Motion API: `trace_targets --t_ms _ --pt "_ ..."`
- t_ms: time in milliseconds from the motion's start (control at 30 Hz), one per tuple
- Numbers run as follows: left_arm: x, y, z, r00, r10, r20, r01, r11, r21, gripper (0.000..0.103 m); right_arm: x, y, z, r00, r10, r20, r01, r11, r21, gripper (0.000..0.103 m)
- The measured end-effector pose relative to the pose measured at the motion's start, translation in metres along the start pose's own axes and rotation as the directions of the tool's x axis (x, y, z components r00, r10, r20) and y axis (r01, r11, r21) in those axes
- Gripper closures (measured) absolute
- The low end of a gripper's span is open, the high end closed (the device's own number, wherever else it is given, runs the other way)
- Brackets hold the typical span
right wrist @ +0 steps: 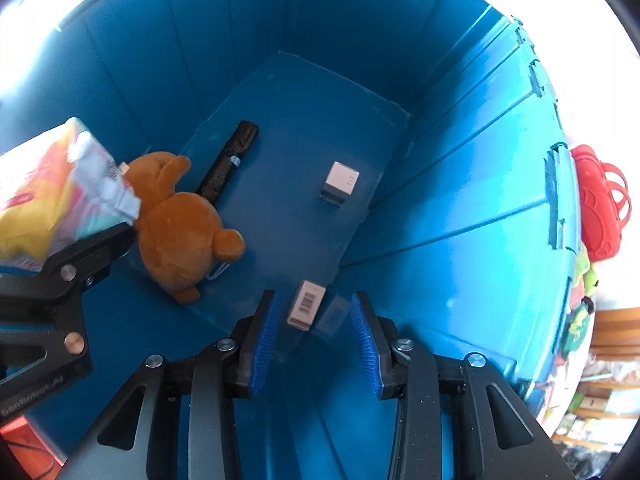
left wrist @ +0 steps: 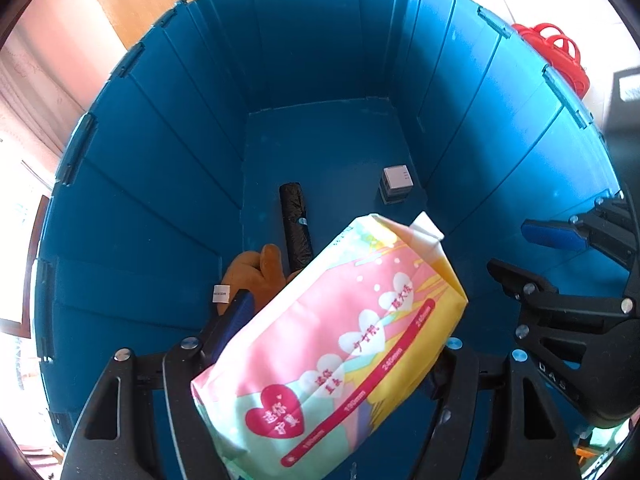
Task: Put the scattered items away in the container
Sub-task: 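Open the right gripper to drop the box while the left releases the pad pack into the bin, then withdraw both open grippers from the bin back toward the pile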
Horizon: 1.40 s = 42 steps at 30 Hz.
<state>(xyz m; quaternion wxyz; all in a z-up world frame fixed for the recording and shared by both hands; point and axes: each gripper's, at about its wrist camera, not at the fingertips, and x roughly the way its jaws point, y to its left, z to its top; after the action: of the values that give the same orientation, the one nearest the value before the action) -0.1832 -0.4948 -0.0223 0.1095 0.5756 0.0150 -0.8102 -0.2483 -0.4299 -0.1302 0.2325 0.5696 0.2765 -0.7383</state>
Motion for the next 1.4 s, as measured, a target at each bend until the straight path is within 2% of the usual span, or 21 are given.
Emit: trace_targets --t_ms 133,167,200,300,633,833,967,1233,1333,1400 --pt "-0.018 0.006 -0.007 0.996 -0.007 0.092 0.009 1.000 -0.020 0.033 -0.013 0.001 -0.006 0.999 0.003 0.038 -0.003 1.000 -0.001 0.062" --pt "-0.022 0.006 -0.007 0.993 -0.008 0.122 0.010 1.000 -0.018 0.030 -0.016 0.001 -0.007 0.999 0.009 0.047 -0.009 1.000 0.000 0.059" --pt "-0.024 0.006 -0.007 0.991 0.007 0.136 -0.004 1.000 -0.021 0.028 -0.019 0.001 -0.008 0.998 0.013 0.058 -0.013 1.000 0.001 0.049" --pt "-0.025 0.006 -0.012 0.992 -0.008 0.125 0.012 0.999 -0.033 0.028 -0.025 0.001 -0.010 0.997 0.018 0.079 -0.018 1.000 0.001 0.046" --pt "-0.033 0.018 -0.016 0.988 0.015 0.154 -0.012 1.000 -0.021 0.028 -0.042 0.000 -0.016 0.991 0.018 0.130 -0.019 1.000 0.009 0.037" --pt "-0.043 0.016 -0.020 0.985 0.004 0.171 0.002 0.999 -0.033 0.028 -0.062 -0.004 -0.027 0.982 0.044 0.186 -0.048 0.999 0.020 0.036" --pt "-0.050 0.014 -0.029 0.986 -0.002 0.167 0.007 1.000 -0.030 0.028 -0.076 -0.002 -0.036 0.975 0.044 0.218 -0.047 0.999 0.007 0.020" --pt "-0.061 0.015 -0.041 0.981 -0.008 0.193 0.014 0.999 -0.031 0.028 -0.096 0.003 -0.047 0.965 0.039 0.258 -0.039 0.999 -0.007 0.020" --pt "-0.068 0.017 -0.044 0.974 -0.023 0.225 0.030 0.999 -0.031 0.028 -0.101 0.001 -0.050 0.961 0.041 0.274 -0.043 0.999 0.002 0.011" --pt "-0.071 0.016 -0.046 0.968 -0.010 0.252 0.019 0.999 -0.032 0.028 -0.105 0.000 -0.052 0.957 0.038 0.289 -0.043 0.999 0.009 0.010"
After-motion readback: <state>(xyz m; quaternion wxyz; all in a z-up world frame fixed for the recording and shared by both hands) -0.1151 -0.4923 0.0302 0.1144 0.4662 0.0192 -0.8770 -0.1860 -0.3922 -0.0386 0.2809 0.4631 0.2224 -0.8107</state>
